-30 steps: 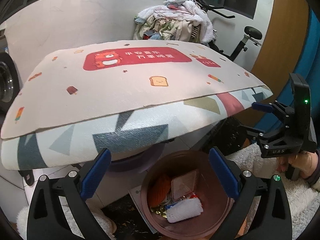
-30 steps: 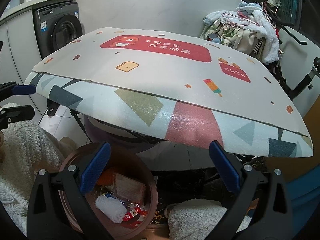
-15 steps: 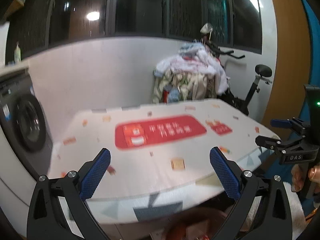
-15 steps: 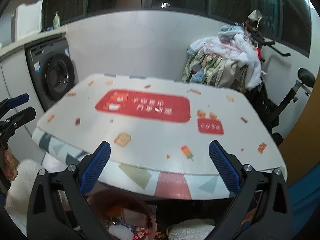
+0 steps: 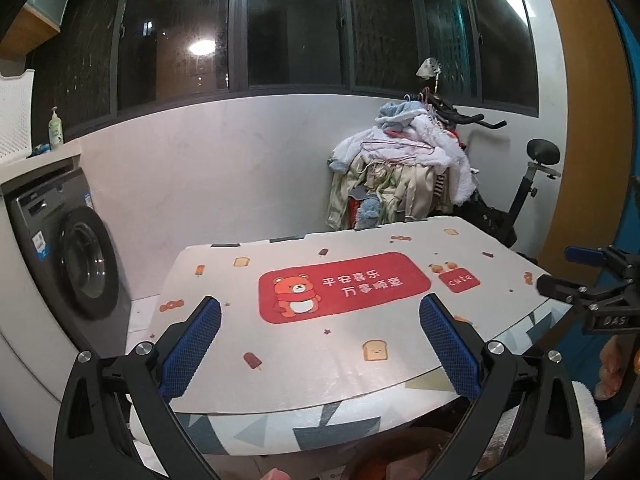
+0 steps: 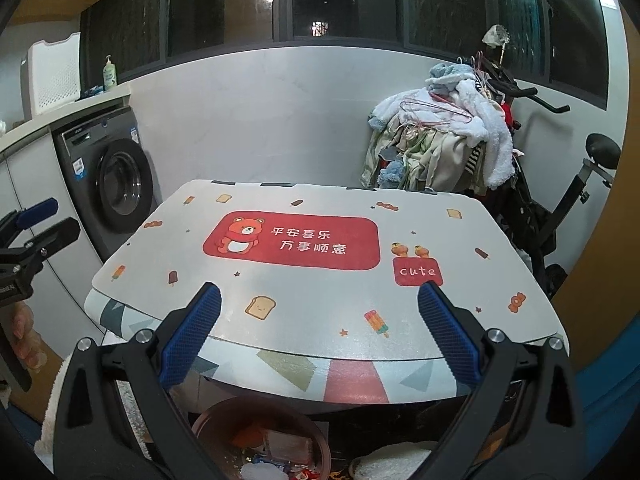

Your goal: Collect trash

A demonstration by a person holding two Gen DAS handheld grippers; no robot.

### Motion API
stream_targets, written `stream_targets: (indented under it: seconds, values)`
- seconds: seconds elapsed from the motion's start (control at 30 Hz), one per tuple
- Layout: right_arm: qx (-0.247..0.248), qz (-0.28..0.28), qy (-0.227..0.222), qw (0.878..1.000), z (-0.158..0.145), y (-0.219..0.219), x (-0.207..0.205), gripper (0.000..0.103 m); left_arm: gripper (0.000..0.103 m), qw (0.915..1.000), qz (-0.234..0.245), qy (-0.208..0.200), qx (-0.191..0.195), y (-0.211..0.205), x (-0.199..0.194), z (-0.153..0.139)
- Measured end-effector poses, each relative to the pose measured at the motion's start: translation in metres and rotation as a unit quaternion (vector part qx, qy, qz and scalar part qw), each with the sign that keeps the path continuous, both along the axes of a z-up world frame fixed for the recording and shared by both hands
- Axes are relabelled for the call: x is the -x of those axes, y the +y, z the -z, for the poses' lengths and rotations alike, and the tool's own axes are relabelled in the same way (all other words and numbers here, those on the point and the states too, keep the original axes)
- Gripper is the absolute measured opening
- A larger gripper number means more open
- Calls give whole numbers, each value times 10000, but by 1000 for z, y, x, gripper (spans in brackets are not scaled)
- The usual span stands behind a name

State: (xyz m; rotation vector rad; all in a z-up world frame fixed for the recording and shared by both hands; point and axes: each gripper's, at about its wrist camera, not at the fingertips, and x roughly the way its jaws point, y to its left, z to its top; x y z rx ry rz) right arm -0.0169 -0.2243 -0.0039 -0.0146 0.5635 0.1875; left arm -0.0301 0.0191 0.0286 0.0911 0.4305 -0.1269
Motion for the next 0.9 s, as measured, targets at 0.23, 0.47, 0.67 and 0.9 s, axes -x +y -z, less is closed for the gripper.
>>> stream_targets:
  seconds: [0.23,0.47,0.67,0.9]
  values:
    - [-35,101,-23,9999,-2,-6,1,97,97,10000,-35,-10,-61,0,-2,-1]
    - [-22,119,-9,9999,-1,-7,1,97,97,9999,-53,3,-153,-5,-2,0]
    - [9,134,18,9999,3,-7,2,97,97,9999,-13,51,-158,-7,-2,1]
    - [54,125,33,9999,5,-6,2,97,97,9998,-5,91,-191,-8,-1,4]
